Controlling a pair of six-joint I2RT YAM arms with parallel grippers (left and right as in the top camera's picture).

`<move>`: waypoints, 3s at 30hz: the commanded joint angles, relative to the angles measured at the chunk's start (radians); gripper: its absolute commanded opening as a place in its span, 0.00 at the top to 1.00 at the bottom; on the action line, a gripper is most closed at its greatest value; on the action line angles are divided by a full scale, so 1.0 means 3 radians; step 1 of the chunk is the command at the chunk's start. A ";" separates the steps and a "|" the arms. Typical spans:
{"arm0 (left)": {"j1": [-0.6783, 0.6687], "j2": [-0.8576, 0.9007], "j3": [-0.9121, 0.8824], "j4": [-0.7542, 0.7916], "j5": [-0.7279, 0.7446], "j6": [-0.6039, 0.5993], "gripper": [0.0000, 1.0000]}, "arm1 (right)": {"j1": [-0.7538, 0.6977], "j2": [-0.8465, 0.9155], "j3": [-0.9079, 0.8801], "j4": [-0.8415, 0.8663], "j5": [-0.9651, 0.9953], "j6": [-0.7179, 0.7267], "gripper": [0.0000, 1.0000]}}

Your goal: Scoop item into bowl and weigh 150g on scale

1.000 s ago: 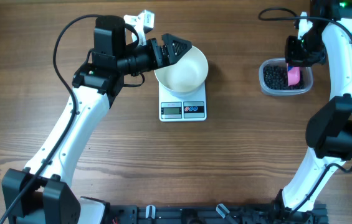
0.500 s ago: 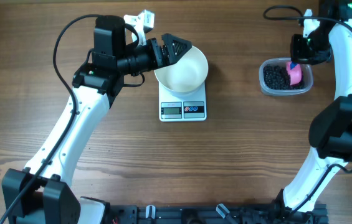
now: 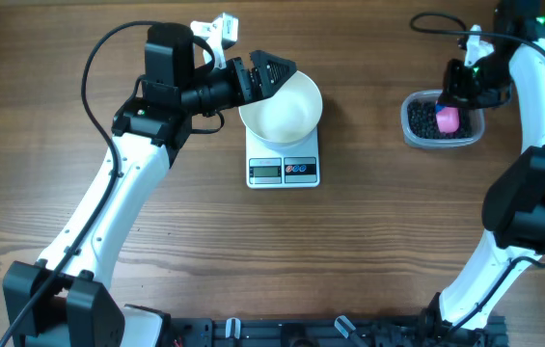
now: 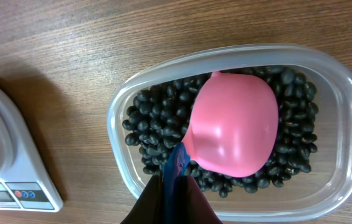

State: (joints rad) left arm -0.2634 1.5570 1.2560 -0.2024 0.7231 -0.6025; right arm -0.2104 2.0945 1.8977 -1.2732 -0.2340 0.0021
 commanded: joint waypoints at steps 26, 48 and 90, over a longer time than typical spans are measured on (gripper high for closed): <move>0.0010 -0.0028 0.0041 -0.0013 -0.0061 0.0165 0.00 | -0.0448 0.0256 -0.0165 0.0139 0.0322 -0.0006 0.59; 0.0011 -0.0028 0.0041 -0.0014 -0.0061 0.0165 0.00 | -0.0448 0.0254 0.0164 -0.0070 0.0122 -0.0067 0.40; 0.0142 -0.0015 0.0446 -0.1283 -0.0235 0.1448 0.00 | -0.0448 0.0249 0.0549 0.0787 0.0445 0.0017 0.00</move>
State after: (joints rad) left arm -0.1913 1.5574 1.3724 -0.5404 0.6521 -0.2913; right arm -0.3496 2.1494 2.0422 -1.0893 -0.1173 -0.0010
